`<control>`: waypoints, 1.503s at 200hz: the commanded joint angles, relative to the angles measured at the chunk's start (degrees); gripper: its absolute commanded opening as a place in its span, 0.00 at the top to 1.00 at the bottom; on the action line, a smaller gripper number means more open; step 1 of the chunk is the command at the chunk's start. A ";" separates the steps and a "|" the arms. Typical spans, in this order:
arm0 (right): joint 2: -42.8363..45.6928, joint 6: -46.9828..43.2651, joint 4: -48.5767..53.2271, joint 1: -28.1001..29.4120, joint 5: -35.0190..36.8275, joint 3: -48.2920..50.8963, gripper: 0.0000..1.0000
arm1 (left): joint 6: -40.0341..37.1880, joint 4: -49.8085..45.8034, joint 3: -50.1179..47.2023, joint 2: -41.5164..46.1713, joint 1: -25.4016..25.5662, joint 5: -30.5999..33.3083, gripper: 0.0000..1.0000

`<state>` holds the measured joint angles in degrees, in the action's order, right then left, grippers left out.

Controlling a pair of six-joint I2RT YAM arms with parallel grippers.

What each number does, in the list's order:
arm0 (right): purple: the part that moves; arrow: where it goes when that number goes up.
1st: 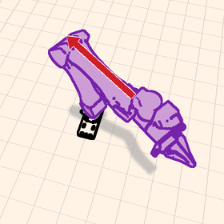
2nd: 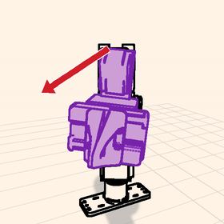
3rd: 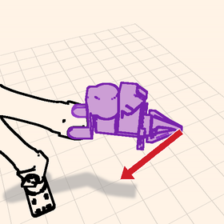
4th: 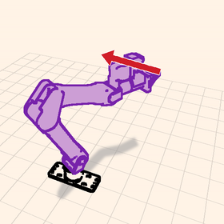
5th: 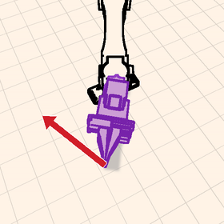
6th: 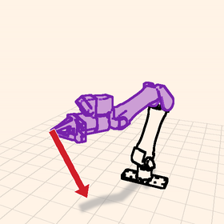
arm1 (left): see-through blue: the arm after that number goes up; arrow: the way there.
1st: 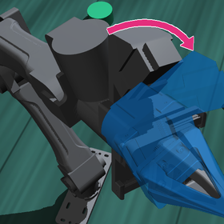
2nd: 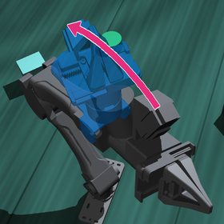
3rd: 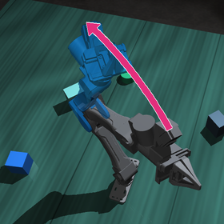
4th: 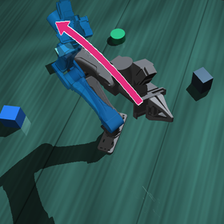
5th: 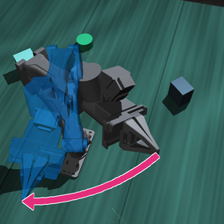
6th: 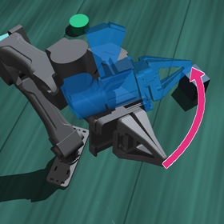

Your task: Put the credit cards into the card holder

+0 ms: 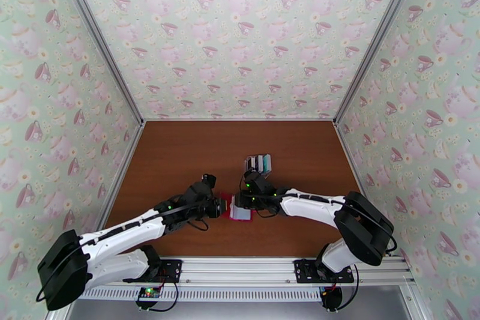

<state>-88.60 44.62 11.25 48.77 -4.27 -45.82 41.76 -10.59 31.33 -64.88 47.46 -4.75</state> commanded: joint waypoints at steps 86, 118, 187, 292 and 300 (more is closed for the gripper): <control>-0.64 -2.88 4.93 -0.10 4.45 -3.30 0.61 | -1.26 8.79 -5.69 -6.58 -0.09 -1.70 0.70; -1.56 -3.22 4.93 -0.16 4.60 -3.75 0.61 | -1.07 10.28 -6.54 -8.04 -0.27 -1.66 0.70; -3.15 -3.57 4.50 -0.15 4.05 -4.95 0.61 | -0.84 11.35 -8.63 -8.05 -0.42 -1.13 0.70; -5.85 -5.81 8.44 -0.12 8.57 -6.87 0.61 | 0.27 14.13 -10.55 -9.42 -0.76 -1.58 0.68; -6.15 -5.98 8.53 -0.14 8.54 -6.93 0.61 | 0.42 14.37 -10.71 -9.47 -0.77 -1.66 0.68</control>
<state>-93.43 39.99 18.11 48.71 2.48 -51.20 41.74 2.98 21.80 -73.97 47.07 -5.56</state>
